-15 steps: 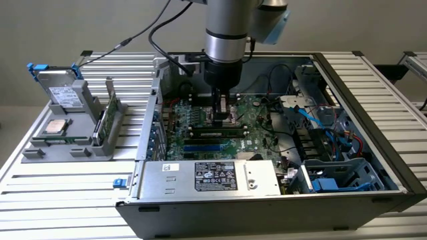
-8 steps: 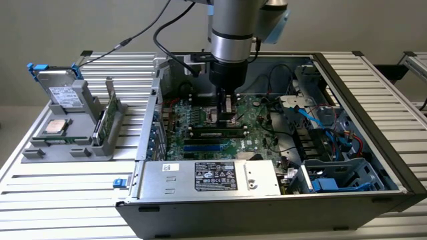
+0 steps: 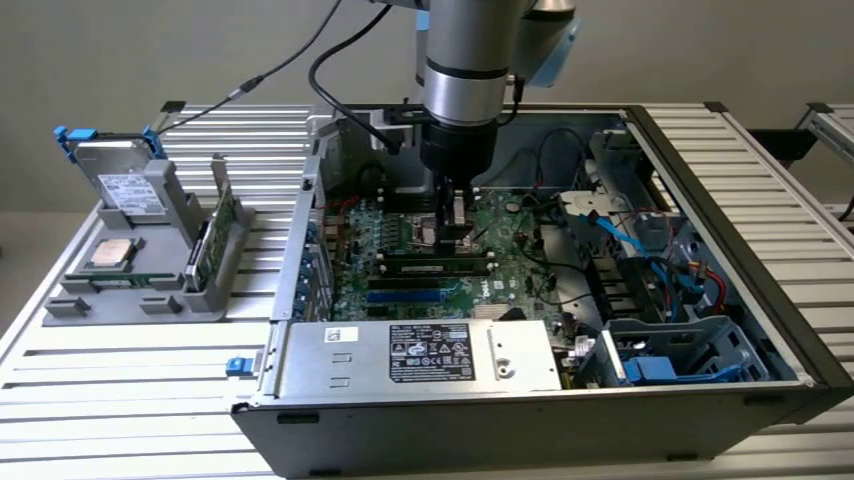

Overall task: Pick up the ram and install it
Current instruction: 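Press down the ram until it locks into place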

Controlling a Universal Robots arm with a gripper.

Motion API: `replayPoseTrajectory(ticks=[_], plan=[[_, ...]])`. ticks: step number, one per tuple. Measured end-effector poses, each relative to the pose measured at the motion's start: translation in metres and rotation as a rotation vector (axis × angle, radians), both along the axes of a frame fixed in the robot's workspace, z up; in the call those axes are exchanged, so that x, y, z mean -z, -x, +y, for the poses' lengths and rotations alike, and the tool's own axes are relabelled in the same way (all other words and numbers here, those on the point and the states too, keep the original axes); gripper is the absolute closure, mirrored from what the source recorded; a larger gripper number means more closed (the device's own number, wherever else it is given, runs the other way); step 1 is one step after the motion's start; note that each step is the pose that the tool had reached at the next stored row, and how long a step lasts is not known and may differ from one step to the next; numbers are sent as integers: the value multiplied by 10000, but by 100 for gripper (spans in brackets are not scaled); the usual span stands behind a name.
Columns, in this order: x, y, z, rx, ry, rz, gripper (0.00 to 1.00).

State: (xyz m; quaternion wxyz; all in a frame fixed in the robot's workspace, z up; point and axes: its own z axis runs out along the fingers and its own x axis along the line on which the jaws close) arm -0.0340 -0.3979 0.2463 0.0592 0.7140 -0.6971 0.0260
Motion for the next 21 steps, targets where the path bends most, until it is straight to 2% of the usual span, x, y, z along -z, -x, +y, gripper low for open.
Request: replayPoseTrajectory(ticks=[9,21], plan=[[0,-1,0,120,-1,-9,90],[0,-1,0,1576,2,-178,90]])
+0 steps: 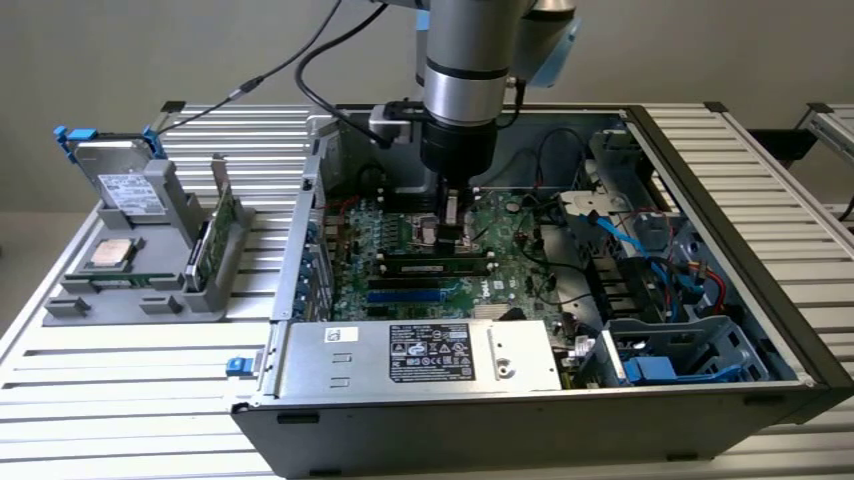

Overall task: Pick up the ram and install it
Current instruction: 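Press down the ram until it locks into place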

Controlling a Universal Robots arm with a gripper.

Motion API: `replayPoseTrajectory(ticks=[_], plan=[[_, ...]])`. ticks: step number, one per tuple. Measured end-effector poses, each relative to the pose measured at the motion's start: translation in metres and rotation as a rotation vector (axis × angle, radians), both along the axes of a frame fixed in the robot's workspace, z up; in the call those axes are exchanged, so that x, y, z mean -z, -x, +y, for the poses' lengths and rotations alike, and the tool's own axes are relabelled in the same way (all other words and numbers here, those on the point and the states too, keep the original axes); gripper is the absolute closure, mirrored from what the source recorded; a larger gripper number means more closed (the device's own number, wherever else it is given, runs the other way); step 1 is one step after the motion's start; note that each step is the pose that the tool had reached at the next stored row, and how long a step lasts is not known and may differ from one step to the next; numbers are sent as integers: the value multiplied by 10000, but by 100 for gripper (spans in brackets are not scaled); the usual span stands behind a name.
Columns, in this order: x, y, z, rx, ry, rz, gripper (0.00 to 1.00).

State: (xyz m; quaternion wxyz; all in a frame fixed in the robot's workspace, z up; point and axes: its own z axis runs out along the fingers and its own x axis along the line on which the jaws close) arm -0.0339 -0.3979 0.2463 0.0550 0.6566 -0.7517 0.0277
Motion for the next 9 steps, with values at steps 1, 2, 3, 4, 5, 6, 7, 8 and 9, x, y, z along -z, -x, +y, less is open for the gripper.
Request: replayPoseTrajectory(ticks=[1,2,3,4,5,6,7,8,9], plan=[[1,0,0,127,-1,-12,90],[1,0,0,254,-1,-24,90],[1,0,0,390,-1,-35,90],[1,0,0,519,-1,-43,90],[2,0,0,659,-1,-49,90],[3,0,0,808,-2,-54,90],[5,0,0,946,-1,-55,90],[7,0,-1,1113,0,-56,90],[9,0,-1,1267,2,-56,90]])
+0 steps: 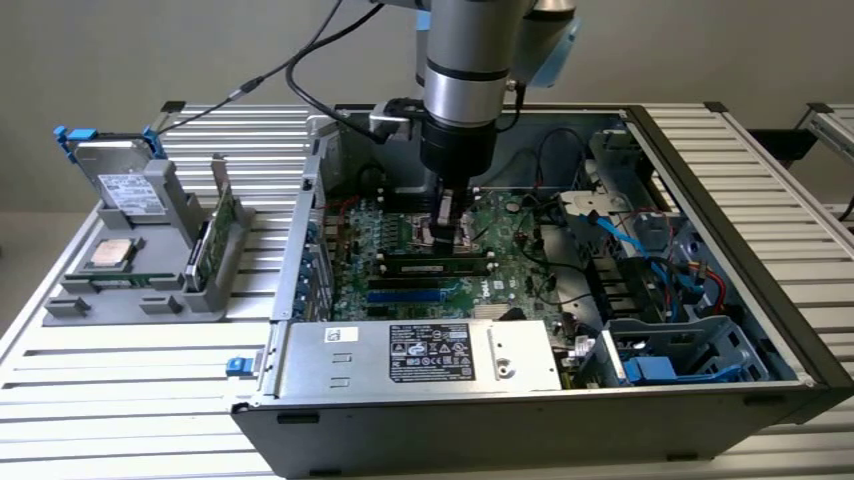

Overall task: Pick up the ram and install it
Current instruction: 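Press down the ram until it locks into place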

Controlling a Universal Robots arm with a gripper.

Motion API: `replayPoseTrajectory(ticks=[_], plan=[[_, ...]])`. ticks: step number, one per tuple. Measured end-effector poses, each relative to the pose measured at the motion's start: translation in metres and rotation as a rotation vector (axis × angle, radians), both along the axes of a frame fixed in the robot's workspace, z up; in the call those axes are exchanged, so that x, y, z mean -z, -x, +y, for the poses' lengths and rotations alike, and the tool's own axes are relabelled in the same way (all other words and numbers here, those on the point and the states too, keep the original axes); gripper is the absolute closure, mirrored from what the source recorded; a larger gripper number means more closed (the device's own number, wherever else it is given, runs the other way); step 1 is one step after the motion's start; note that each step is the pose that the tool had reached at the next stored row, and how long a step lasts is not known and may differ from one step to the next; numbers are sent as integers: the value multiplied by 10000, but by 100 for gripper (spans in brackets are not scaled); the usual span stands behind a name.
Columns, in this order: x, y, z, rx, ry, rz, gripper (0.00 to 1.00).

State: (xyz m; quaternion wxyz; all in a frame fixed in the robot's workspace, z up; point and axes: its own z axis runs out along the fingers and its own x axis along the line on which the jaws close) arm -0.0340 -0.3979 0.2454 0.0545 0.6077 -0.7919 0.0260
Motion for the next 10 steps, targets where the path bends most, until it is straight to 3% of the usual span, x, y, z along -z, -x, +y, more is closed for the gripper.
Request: replayPoseTrajectory(ticks=[10], plan=[[37,0,1,1749,-2,-13,90]])
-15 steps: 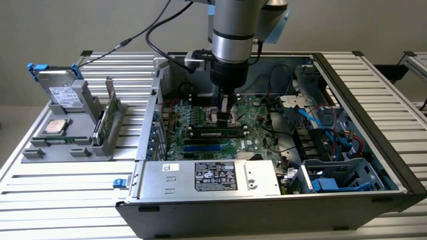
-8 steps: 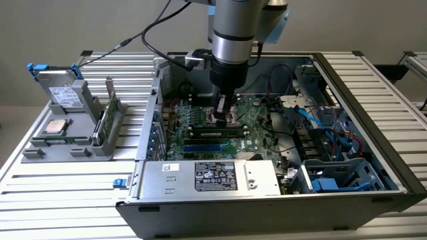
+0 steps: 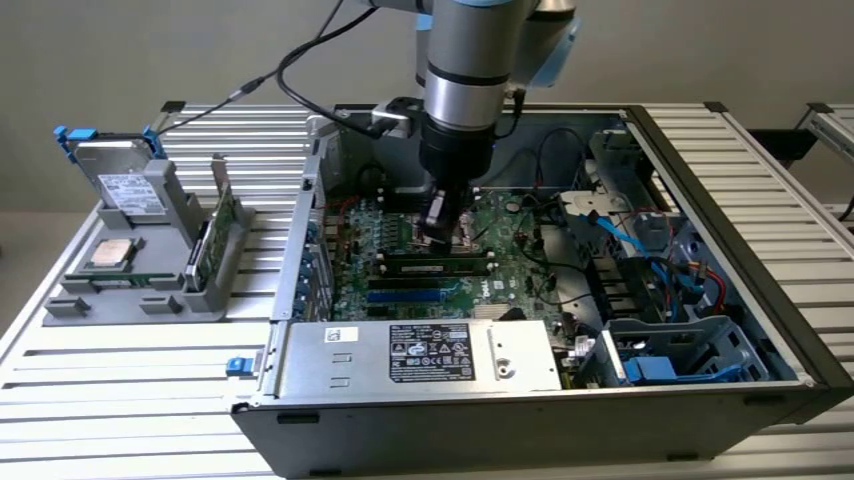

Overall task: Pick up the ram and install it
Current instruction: 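Press down the ram until it locks into place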

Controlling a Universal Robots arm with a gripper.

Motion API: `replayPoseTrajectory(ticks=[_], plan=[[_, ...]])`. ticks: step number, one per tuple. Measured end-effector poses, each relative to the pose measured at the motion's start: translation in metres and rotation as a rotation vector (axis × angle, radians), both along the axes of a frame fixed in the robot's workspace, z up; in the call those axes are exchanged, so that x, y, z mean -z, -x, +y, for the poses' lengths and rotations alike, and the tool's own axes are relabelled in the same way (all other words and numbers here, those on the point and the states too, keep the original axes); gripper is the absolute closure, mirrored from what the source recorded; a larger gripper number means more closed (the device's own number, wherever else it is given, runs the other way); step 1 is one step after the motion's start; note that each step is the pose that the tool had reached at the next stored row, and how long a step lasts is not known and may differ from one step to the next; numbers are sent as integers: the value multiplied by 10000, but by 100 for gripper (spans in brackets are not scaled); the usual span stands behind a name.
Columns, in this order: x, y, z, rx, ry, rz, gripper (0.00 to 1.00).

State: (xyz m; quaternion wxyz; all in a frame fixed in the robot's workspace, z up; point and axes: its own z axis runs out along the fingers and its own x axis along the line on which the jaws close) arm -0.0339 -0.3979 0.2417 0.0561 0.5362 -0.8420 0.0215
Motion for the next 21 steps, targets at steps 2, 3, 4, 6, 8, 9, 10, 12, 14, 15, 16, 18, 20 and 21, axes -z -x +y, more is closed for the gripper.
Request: replayPoseTrajectory(ticks=[2,3,4,6,8,9,10,12,14,15,16,18,20,21], plan=[[12,0,0,308,0,-5,90],[18,0,0,463,0,-8,90],[25,0,0,621,0,-10,90],[39,0,0,938,1,-15,90],[52,0,0,1257,0,-20,90],[54,0,0,1411,1,-23,90],[54,0,0,1553,2,-24,90],[55,0,0,1830,1,-26,90],[54,0,0,2091,2,-26,90],[54,0,0,2206,1,-27,90],[55,0,0,2332,1,-29,90],[52,0,-1,2567,2,-31,90],[44,0,0,2787,1,-33,90],[39,0,0,2895,1,-33,90]])
